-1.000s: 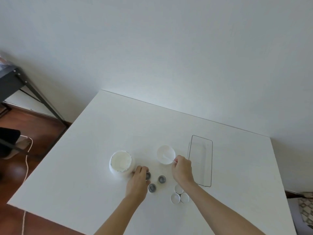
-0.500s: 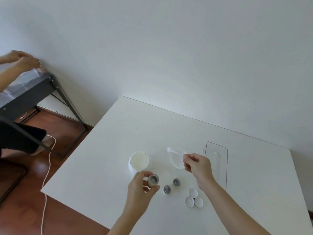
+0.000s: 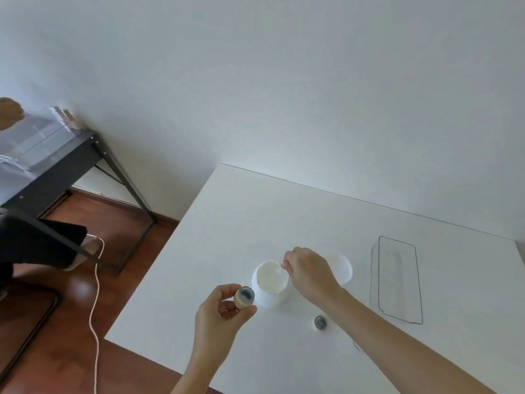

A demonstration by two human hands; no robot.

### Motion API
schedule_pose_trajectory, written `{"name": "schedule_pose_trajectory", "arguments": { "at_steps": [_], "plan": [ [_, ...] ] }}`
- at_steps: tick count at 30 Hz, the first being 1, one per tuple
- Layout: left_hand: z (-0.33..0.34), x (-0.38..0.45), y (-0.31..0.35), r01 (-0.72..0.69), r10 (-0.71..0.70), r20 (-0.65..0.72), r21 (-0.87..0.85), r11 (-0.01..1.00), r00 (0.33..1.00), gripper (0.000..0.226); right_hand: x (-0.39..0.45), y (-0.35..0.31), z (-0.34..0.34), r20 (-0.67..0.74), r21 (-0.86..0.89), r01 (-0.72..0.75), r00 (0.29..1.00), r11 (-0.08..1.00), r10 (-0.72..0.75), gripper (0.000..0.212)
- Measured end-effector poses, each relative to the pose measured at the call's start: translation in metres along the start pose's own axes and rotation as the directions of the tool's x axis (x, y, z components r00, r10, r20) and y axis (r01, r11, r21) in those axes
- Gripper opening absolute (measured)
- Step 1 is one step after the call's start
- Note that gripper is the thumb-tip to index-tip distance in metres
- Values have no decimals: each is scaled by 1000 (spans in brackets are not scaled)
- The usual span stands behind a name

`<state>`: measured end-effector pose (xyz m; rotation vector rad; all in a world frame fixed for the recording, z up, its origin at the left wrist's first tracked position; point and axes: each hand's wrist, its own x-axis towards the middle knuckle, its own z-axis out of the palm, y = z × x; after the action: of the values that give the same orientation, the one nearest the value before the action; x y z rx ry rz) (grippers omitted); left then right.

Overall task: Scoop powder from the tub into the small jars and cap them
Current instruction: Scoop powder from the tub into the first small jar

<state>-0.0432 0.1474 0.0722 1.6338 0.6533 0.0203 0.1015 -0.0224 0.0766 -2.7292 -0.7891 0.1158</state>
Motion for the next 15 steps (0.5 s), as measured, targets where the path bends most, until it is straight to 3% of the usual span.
{"name": "schedule_pose_trajectory", "arguments": {
  "at_steps": [3, 6, 11, 15],
  "plan": [
    [-8, 10, -1, -3, 2, 36, 7, 1000, 999, 35, 4, -7, 8, 82, -165, 61, 996, 984, -47, 17],
    [-13, 19, -1, -14, 13, 76, 13, 1000, 997, 35, 6, -10, 14, 138, -203, 12, 990, 979, 16, 13],
    [-18, 28, 0, -35, 34, 117, 6, 999, 993, 33, 6, -11, 16, 152, -48, -192, 969, 980, 197, 22],
    [-18, 31, 1, -38, 38, 122, -3, 999, 992, 35, 3, -7, 13, 172, 195, -382, 920, 903, 352, 24]
  ]
}}
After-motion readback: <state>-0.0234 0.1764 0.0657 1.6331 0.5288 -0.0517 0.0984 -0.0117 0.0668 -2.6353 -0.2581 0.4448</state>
